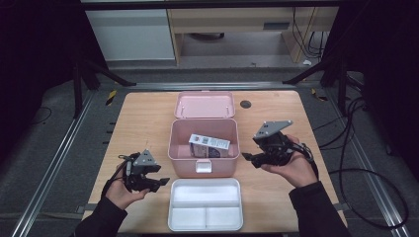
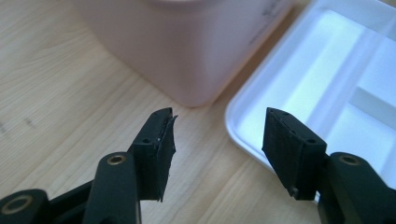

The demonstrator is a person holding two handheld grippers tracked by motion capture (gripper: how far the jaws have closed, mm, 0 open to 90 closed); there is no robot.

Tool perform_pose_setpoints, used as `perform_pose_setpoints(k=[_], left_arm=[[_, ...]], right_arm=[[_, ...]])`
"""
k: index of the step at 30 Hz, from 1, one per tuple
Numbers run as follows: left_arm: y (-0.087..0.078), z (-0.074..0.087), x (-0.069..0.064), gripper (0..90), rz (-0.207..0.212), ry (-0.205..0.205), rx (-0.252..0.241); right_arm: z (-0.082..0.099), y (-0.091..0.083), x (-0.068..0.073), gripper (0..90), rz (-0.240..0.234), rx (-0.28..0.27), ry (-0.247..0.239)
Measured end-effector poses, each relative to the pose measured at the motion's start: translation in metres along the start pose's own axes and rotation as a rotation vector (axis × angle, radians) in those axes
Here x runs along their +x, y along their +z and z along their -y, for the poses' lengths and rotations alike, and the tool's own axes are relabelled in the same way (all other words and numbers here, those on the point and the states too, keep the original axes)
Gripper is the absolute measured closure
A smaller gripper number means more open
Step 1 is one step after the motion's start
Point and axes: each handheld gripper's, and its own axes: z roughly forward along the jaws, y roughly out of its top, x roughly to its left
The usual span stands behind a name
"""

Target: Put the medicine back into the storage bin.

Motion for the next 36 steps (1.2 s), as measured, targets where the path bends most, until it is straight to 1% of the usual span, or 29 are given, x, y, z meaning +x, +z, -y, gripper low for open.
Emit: perform_pose_setpoints(k=[5, 8, 9, 11, 13, 14, 16, 18, 19, 24, 29, 32, 36], left_arm=[[0.004, -0.005, -0.014, 44.3, 0.051, 0.067, 0.014], [0.005, -0.008, -0.021, 45.7, 0.075, 0.105, 0.026], [0.006, -0.008, -0.023, 46.2, 0.082, 0.117, 0.03], [0.009, -0.009, -0.026, 47.0, 0.094, 0.139, 0.047], [0.011, -0.008, -0.028, 48.2, 0.102, 0.147, 0.058], [0.013, -0.008, -0.03, 48.6, 0.109, 0.152, 0.068], [0.017, -0.008, -0.034, 49.6, 0.123, 0.171, 0.089], [0.021, -0.008, -0.037, 50.5, 0.133, 0.183, 0.103], [0.023, -0.008, -0.039, 51.0, 0.138, 0.195, 0.113], [0.032, -0.007, -0.046, 54.0, 0.149, 0.227, 0.164], [0.039, -0.005, -0.05, 55.7, 0.158, 0.25, 0.202], [0.043, -0.005, -0.052, 56.2, 0.165, 0.264, 0.229], [0.05, -0.004, -0.052, 58.6, 0.169, 0.267, 0.263]], right_arm=[[0.021, 0.006, 0.005, 39.3, -0.011, 0.036, -0.02], [0.032, 0.012, 0.011, 40.3, -0.035, 0.053, -0.059], [0.035, 0.015, 0.014, 40.5, -0.044, 0.057, -0.064], [0.038, 0.02, 0.019, 41.3, -0.068, 0.083, -0.084], [0.04, 0.024, 0.025, 43.0, -0.083, 0.105, -0.102], [0.041, 0.026, 0.026, 43.8, -0.09, 0.105, -0.11], [0.042, 0.031, 0.031, 45.8, -0.117, 0.111, -0.115], [0.043, 0.037, 0.038, 47.0, -0.14, 0.131, -0.137], [0.044, 0.039, 0.04, 47.6, -0.148, 0.134, -0.145], [0.049, 0.05, 0.052, 51.8, -0.192, 0.157, -0.166], [0.057, 0.065, 0.067, 54.6, -0.237, 0.221, -0.216], [0.059, 0.073, 0.074, 57.1, -0.259, 0.247, -0.229], [0.06, 0.079, 0.079, 61.2, -0.27, 0.282, -0.256]])
